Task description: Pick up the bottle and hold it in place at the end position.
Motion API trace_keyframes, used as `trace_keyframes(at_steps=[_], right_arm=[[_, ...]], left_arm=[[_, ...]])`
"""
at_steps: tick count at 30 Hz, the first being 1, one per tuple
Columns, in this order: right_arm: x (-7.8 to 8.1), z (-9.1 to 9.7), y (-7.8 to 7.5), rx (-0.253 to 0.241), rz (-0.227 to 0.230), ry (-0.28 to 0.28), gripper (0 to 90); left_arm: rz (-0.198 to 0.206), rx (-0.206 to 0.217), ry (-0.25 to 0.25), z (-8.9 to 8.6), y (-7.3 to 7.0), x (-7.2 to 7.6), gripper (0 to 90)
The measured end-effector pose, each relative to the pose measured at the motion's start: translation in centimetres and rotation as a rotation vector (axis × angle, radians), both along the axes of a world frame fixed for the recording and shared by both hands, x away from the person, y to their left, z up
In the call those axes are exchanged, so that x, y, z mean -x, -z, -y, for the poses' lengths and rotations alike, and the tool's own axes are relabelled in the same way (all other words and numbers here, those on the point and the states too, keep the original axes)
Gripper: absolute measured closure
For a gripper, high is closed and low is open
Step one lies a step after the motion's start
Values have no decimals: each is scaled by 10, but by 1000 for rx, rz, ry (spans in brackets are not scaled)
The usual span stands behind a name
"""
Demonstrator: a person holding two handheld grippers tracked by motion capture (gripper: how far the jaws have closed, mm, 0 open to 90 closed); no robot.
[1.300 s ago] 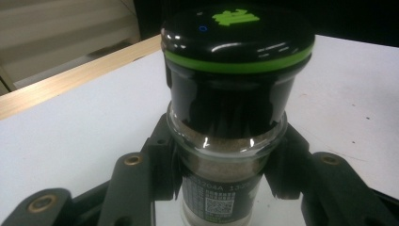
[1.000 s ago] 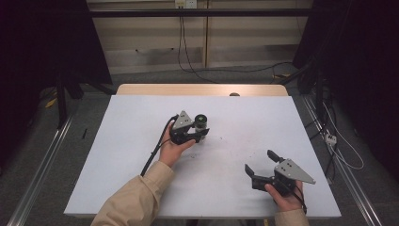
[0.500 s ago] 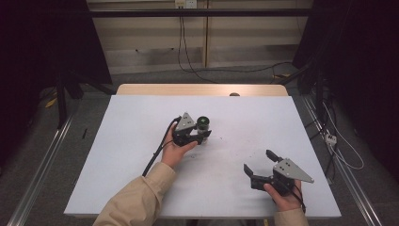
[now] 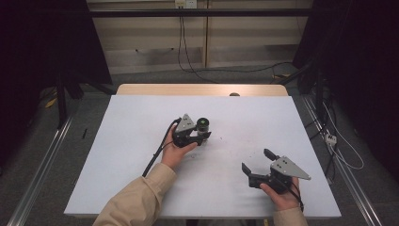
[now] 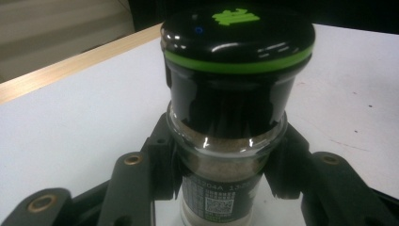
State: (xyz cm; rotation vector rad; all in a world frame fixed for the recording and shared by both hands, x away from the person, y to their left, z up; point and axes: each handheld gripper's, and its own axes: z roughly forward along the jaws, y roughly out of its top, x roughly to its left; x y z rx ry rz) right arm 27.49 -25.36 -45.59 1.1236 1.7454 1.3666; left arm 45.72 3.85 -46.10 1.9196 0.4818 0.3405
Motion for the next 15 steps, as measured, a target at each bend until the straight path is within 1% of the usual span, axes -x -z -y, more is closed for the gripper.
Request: trace_keyframes(at_steps=[2, 6, 9, 12, 15], right_arm=[[-2, -2, -1, 4, -6, -2, 38], [-8, -8, -1, 4, -30, -15, 39], [-12, -13, -2, 19, -48, -20, 53], [-17, -16, -2, 11, -55, -28, 58], [-20, -19, -3, 10, -62, -31, 57]], left_arm=[[5, -9, -5, 0, 0, 2, 534], [-1, -3, -4, -1, 0, 1, 534], [3, -9, -8, 0, 0, 2, 534], [0, -8, -6, -1, 0, 1, 534], [7, -12, -9, 0, 0, 2, 534]])
